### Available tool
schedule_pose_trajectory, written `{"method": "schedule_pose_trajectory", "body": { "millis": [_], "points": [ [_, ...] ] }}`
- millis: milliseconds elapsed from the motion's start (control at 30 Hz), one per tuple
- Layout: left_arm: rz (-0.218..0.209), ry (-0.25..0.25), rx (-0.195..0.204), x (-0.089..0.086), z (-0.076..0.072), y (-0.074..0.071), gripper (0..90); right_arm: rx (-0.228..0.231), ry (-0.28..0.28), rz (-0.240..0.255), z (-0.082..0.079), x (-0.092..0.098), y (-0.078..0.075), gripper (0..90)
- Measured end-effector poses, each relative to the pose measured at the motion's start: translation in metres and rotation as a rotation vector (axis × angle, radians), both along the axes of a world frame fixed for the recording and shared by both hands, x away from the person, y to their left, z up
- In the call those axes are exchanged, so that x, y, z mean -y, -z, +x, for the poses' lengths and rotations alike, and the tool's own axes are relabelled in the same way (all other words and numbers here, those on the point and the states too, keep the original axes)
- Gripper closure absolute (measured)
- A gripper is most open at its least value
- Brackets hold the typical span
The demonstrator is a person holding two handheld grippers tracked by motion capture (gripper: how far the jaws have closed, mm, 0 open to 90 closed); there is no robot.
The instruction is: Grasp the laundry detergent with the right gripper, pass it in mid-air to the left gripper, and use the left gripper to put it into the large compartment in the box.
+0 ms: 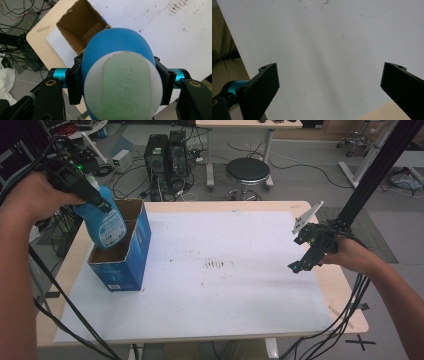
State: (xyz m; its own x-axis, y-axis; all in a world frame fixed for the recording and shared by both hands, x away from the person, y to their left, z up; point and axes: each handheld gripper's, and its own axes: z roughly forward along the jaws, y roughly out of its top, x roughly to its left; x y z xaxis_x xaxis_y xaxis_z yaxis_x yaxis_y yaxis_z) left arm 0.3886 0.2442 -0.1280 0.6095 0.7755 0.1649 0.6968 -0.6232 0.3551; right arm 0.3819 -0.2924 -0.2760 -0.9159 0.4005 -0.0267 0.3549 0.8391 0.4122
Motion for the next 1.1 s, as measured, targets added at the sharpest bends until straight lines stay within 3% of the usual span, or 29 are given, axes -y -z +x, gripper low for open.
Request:
{"method": "schedule_pose_trajectory", "body": {
  "millis": [167, 333, 433, 767, 1100],
  "points": [
    [-0.008, 0.019, 0.006, -0.002, 0.005, 0.021, 37.9, -0.002, -0.002, 0.000, 0.001, -0.001, 0.002, 1.0],
    [0.007, 0.040, -0.015, -0.006, 0.010, 0.047, 37.8, -0.008, -0.001, 0.008, 0.002, 0.000, 0.003, 1.0],
    [0.015, 0.059, -0.007, -0.007, 0.010, 0.061, 37.9, -0.011, -0.002, 0.008, 0.002, 0.001, 0.004, 1.1],
    [0.025, 0.102, -0.051, -0.008, 0.016, 0.107, 37.9, -0.021, 0.006, 0.005, 0.003, 0.002, 0.009, 1.1],
    [0.036, 0.120, -0.083, -0.011, 0.022, 0.137, 37.9, -0.027, 0.019, 0.003, 0.002, 0.004, 0.009, 1.1]
  ]
}}
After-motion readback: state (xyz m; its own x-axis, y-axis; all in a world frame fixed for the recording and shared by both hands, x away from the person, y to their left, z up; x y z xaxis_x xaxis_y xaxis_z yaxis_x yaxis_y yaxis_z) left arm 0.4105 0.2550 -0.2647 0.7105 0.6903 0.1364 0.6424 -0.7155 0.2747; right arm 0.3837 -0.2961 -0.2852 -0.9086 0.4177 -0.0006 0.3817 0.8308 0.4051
